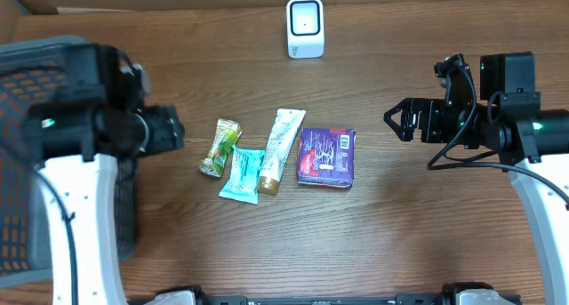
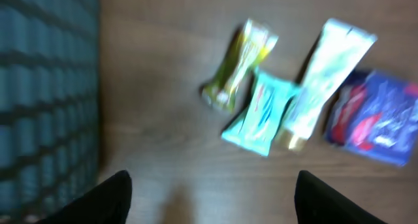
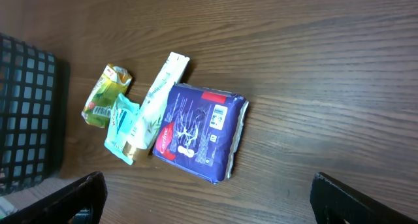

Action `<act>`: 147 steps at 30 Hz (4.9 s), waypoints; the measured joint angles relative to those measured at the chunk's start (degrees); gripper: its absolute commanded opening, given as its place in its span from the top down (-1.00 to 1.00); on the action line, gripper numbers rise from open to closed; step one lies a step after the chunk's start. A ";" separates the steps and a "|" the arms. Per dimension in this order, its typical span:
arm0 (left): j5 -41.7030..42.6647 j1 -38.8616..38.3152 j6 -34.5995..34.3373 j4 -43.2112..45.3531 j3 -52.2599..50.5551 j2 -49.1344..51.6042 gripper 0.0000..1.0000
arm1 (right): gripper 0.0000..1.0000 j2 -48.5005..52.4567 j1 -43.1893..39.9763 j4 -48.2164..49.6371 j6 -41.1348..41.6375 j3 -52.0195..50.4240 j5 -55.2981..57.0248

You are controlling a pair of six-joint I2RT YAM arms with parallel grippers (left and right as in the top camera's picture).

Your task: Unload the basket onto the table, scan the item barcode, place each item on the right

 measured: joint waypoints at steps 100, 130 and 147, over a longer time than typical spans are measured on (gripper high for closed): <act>2.51 4.61 10.03 11.23 -15.93 -2.51 -0.99 | -0.46 15.32 14.64 0.07 16.31 0.00 3.21; 2.54 4.61 10.03 14.71 -15.93 8.02 -0.99 | 0.29 16.81 17.99 1.57 33.81 -1.77 10.64; 2.54 4.61 10.05 14.73 -15.93 8.02 -0.99 | 0.35 18.64 30.95 16.44 38.14 -3.13 9.70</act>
